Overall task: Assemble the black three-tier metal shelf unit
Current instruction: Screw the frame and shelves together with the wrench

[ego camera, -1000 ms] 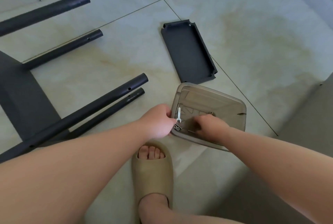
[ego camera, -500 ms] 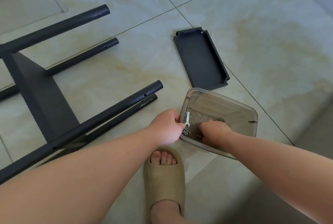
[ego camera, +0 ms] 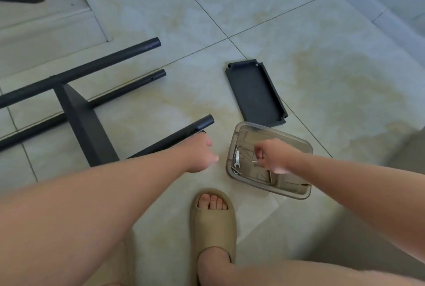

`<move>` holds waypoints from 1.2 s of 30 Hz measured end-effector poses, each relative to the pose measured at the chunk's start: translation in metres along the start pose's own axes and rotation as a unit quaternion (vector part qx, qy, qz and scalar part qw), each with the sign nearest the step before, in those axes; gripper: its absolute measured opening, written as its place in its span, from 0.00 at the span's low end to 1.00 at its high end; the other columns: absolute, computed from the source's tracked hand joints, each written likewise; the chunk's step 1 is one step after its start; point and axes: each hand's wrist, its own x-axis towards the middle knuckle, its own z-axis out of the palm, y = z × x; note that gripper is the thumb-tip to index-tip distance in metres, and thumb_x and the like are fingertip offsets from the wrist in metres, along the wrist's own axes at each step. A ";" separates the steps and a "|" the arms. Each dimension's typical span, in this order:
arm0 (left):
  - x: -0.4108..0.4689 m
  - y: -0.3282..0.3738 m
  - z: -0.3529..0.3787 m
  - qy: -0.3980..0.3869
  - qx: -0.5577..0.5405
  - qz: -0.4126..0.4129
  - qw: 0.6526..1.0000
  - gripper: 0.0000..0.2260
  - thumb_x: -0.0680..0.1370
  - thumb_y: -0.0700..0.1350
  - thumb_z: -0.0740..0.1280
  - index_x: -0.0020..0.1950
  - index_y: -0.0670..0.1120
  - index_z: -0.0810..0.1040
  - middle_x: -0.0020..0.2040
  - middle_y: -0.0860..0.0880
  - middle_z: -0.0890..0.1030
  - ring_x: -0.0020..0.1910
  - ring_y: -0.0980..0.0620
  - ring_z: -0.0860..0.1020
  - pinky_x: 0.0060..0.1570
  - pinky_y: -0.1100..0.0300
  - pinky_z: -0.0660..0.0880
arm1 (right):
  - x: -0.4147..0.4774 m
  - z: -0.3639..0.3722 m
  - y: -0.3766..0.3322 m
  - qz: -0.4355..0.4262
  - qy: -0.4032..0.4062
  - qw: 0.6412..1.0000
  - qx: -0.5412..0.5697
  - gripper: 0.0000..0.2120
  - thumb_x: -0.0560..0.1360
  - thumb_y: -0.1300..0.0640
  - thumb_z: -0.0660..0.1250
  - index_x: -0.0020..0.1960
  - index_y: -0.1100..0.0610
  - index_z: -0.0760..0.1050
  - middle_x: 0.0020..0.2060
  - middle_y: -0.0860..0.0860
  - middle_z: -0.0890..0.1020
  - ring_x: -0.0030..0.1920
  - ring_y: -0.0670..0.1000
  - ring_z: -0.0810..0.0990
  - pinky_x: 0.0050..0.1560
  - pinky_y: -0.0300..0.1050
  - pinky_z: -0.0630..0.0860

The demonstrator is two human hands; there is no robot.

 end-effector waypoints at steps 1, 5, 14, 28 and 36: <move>-0.011 -0.001 -0.012 0.025 0.010 0.008 1.000 0.17 0.79 0.47 0.67 0.68 0.46 0.71 0.60 0.43 0.79 0.59 0.44 0.78 0.58 0.55 0.74 | -0.008 -0.012 -0.010 -0.017 0.011 1.000 0.001 0.06 0.79 0.57 0.65 0.44 0.50 0.71 0.48 0.52 0.82 0.47 0.56 0.80 0.48 0.49 0.79; -0.062 -0.011 -0.057 0.113 0.048 0.009 0.992 0.16 0.79 0.49 0.67 0.66 0.48 0.72 0.60 0.46 0.79 0.59 0.46 0.77 0.52 0.59 0.70 | -0.041 -0.062 -0.071 -0.098 0.053 0.994 0.007 0.07 0.81 0.59 0.61 0.47 0.50 0.74 0.47 0.48 0.78 0.49 0.55 0.79 0.49 0.49 0.78; -0.177 -0.074 -0.100 0.206 0.083 -0.023 0.975 0.08 0.79 0.47 0.67 0.57 0.49 0.76 0.54 0.50 0.79 0.51 0.50 0.77 0.50 0.58 0.72 | -0.120 -0.105 -0.224 -0.275 0.118 0.954 -0.014 0.10 0.79 0.59 0.63 0.57 0.55 0.80 0.45 0.48 0.77 0.47 0.48 0.73 0.47 0.40 0.67; -0.204 -0.165 -0.108 0.138 0.122 -0.097 0.978 0.16 0.82 0.47 0.64 0.69 0.45 0.75 0.65 0.46 0.78 0.63 0.46 0.76 0.63 0.56 0.73 | -0.115 -0.053 -0.295 -0.306 0.021 0.951 -0.052 0.14 0.81 0.60 0.60 0.62 0.56 0.81 0.56 0.51 0.83 0.50 0.47 0.73 0.52 0.38 0.69; -0.154 -0.185 -0.093 0.082 0.170 -0.104 0.976 0.18 0.81 0.47 0.65 0.71 0.45 0.72 0.65 0.45 0.78 0.62 0.45 0.76 0.62 0.53 0.74 | -0.077 -0.038 -0.294 -0.296 -0.016 0.955 -0.010 0.11 0.80 0.63 0.62 0.56 0.54 0.80 0.43 0.46 0.79 0.48 0.50 0.79 0.47 0.37 0.76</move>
